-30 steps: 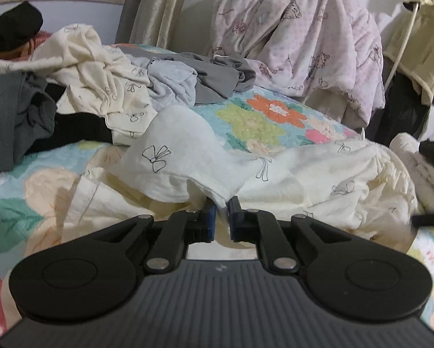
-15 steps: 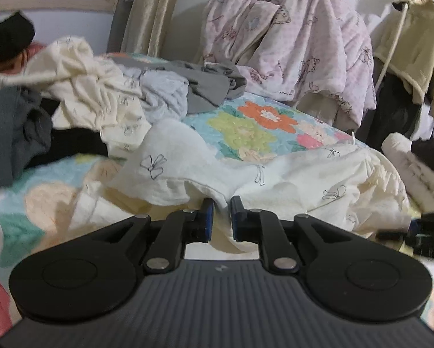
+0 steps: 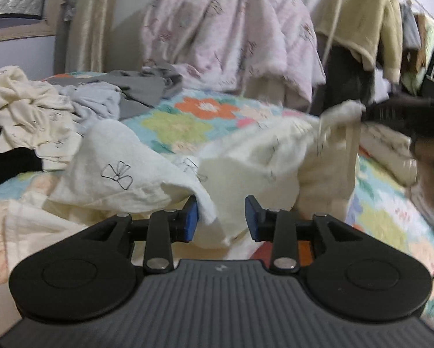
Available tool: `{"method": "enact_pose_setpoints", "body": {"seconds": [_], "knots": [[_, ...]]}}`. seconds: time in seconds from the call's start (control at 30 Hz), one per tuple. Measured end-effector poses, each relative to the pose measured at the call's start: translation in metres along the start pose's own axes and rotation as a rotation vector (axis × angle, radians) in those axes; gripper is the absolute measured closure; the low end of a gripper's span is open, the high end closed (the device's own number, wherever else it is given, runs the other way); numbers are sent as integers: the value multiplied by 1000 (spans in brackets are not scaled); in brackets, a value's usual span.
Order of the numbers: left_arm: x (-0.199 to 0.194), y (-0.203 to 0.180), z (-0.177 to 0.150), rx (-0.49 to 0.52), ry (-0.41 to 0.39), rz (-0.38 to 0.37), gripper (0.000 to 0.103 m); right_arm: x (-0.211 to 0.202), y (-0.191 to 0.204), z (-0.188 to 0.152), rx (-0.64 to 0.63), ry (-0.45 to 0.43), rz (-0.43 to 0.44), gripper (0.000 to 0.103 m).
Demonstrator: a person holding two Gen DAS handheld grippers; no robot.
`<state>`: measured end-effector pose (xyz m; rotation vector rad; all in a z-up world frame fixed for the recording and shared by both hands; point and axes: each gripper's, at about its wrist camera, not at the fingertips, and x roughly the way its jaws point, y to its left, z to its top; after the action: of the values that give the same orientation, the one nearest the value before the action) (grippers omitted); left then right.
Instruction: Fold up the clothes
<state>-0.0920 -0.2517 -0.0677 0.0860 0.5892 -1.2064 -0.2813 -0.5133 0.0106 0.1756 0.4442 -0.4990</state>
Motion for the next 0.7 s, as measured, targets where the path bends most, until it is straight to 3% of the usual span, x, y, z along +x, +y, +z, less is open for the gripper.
{"method": "enact_pose_setpoints", "body": {"seconds": [0.1,0.2,0.3,0.43,0.57,0.63,0.7], "knots": [[9,-2,-8,-60,82,-2,62,-17,-10,6,10,-37,-2,103],[10,-11,-14,-18,122,30,62,-42,-21,11,-14,-78,-6,103],[5,-21,-13,44,132,81,62,-64,-42,9,9,-106,4,102],[-1,-23,-10,-11,164,147,62,-84,-64,9,24,-136,29,102],[-14,-47,-1,-1,164,192,62,-102,-86,8,39,-162,58,102],[-22,-63,8,14,152,184,61,-95,-92,11,47,-104,109,102],[-30,-74,17,14,189,113,53,-87,-99,13,66,-49,148,102]]}}
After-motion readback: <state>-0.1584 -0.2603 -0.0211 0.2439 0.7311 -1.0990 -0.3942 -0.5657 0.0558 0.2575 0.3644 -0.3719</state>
